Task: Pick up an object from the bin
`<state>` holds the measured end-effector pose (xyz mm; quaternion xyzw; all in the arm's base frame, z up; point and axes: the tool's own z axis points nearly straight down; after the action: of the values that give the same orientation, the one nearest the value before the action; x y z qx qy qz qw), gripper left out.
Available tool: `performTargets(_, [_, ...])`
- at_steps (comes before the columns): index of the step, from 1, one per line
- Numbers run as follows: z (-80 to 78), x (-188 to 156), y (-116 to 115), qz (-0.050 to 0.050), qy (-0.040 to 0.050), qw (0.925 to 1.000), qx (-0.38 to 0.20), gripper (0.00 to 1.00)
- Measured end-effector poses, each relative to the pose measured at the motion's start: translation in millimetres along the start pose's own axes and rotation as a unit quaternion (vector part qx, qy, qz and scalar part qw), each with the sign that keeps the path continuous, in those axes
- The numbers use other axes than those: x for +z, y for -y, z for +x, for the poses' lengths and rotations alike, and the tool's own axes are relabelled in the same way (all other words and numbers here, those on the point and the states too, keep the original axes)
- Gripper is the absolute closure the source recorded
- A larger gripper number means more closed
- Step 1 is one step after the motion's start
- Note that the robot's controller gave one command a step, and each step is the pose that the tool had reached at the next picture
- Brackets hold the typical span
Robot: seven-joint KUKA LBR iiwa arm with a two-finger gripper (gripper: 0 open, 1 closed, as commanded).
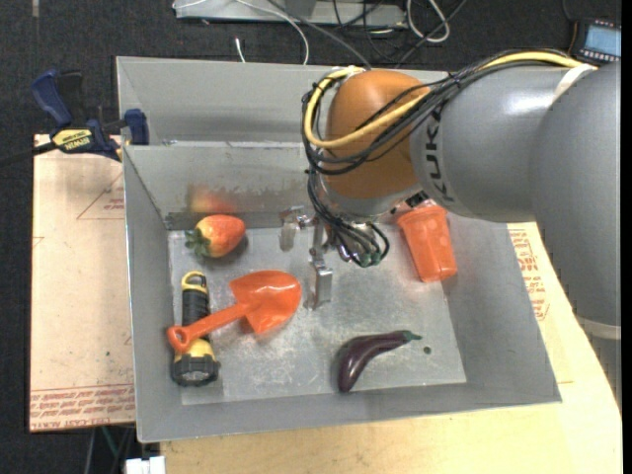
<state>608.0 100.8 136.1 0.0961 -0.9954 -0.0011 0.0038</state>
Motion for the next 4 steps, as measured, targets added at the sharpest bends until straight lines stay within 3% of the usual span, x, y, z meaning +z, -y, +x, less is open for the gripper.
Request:
performTargets(1, [-6.9, -25, 0, 0.001, 0.005, 0.996, -0.089, 0.0])
performTargets(2, [1.1, -5, -1, 0.001, 0.0074, 0.9964, -0.084, 0.0])
performTargets(4, [-0.3, 23, -14, 0.002, 0.0098, 0.9979, -0.065, 0.0])
